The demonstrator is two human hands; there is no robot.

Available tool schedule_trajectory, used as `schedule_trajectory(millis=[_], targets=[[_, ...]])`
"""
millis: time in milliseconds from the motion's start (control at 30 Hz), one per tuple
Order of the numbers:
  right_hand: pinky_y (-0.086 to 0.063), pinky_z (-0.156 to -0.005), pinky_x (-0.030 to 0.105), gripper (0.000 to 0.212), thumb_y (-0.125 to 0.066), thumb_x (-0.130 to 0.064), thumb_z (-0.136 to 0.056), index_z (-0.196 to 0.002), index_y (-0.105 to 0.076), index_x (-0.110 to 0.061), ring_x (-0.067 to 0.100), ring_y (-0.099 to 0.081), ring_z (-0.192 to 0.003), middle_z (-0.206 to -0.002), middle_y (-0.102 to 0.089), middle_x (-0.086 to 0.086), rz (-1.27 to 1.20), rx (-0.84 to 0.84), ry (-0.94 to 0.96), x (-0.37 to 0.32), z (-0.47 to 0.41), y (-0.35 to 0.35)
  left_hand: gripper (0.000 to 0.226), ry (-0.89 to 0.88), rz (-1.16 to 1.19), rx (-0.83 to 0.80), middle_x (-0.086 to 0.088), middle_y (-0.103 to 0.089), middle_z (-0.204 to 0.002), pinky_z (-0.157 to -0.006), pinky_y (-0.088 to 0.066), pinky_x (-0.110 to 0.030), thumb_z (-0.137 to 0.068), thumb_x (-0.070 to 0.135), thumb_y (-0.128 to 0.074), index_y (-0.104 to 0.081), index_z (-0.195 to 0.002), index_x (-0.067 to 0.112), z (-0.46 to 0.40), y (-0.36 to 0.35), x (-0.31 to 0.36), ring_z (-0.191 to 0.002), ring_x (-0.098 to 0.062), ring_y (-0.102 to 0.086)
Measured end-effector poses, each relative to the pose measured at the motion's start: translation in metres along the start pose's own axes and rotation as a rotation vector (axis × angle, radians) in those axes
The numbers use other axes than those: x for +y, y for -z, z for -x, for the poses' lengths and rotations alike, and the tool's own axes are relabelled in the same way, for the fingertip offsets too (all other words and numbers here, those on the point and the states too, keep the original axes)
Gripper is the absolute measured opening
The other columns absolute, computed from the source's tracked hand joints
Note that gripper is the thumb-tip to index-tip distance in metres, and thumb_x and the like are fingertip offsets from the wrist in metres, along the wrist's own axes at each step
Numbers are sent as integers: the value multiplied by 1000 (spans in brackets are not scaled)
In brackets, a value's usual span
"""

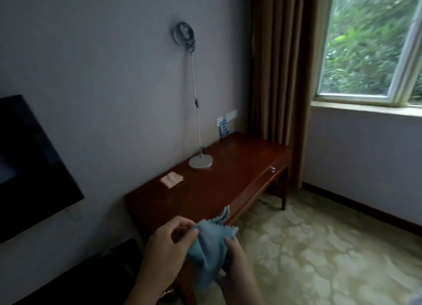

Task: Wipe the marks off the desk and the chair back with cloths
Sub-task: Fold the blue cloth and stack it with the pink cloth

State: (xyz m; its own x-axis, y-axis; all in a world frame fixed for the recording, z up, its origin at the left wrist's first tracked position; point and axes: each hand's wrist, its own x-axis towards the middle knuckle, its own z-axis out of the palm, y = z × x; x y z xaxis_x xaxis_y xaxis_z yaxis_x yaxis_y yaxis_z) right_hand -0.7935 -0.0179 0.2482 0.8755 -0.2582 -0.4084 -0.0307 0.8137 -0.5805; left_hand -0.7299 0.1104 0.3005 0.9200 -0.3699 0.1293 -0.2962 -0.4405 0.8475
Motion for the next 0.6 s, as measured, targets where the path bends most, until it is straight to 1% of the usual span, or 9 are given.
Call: schedule_trajectory(millis=[33,67,133,167,267,367,467,533,600], targets=[[-52,-49,28,25,-40,-12,-103,-125,-50,-12,14,-70,-60,-89,-67,7,27,-8,66,-17,-8,13,29,-38,18,-2,14,-72,-76,-75,-55,-28,-84,15,-76,-68,-80,43,-16,-16,11,-75,-1,-67],[-52,-55,30,29,-47,-9,-99,-125,-48,-23,14,-69,-66,-92,-67,2,65,8,107,-26,-12,17,29,-60,31,8,15,-71,-76,-74,-55,-28,-85,16,-75,-68,-81,44,-24,-24,17,-75,-1,-67],[-53,-72,34,53,-62,-3,-87,-132,-46,-25,14,-66,-86,-99,-66,-4,168,71,214,-50,-30,32,28,-59,110,20,12,-72,-77,-72,-54,-30,-88,15,-72,-68,-81,42,-50,-51,29,-74,-3,-68],[-52,-79,30,62,-65,-5,-83,-138,-43,-22,11,-64,-92,-104,-66,-7,265,106,273,-63,-43,39,26,-45,181,28,10,-73,-78,-71,-54,-30,-89,13,-70,-69,-81,38,-65,-64,34,-73,-5,-69],[-49,-71,13,64,-64,-7,-88,-143,-40,-28,-5,-65,-89,-109,-67,-12,501,221,424,-97,-78,55,12,34,356,24,6,-74,-79,-64,-50,-22,-93,11,-64,-67,-87,21,-116,-102,42,-73,-7,-70],[-48,-65,8,51,-61,-8,-90,-135,-48,-29,-8,-63,-83,-103,-65,-13,689,301,520,-139,-117,62,3,40,441,-11,3,-75,-80,-62,-51,-18,-94,15,-64,-66,-92,17,-177,-139,50,-77,-10,-71],[-48,-65,13,29,-61,-11,-90,-115,-58,-26,1,-65,-82,-94,-70,-9,756,362,566,-189,-159,62,2,70,488,-51,0,-75,-84,-61,-52,-14,-94,17,-65,-67,-94,16,-235,-172,60,-78,-7,-71],[-51,-71,19,31,-60,-9,-90,-113,-59,-29,6,-67,-87,-96,-71,-6,789,354,617,-221,-190,60,3,52,485,-96,0,-75,-86,-66,-53,-16,-95,18,-65,-67,-93,17,-272,-192,64,-82,-9,-71],[-56,-78,26,46,-59,-2,-88,-119,-59,-35,12,-67,-96,-104,-69,-4,848,276,641,-241,-217,60,4,-8,421,-189,3,-73,-87,-70,-52,-18,-95,19,-65,-66,-91,19,-302,-204,65,-86,-9,-70]])
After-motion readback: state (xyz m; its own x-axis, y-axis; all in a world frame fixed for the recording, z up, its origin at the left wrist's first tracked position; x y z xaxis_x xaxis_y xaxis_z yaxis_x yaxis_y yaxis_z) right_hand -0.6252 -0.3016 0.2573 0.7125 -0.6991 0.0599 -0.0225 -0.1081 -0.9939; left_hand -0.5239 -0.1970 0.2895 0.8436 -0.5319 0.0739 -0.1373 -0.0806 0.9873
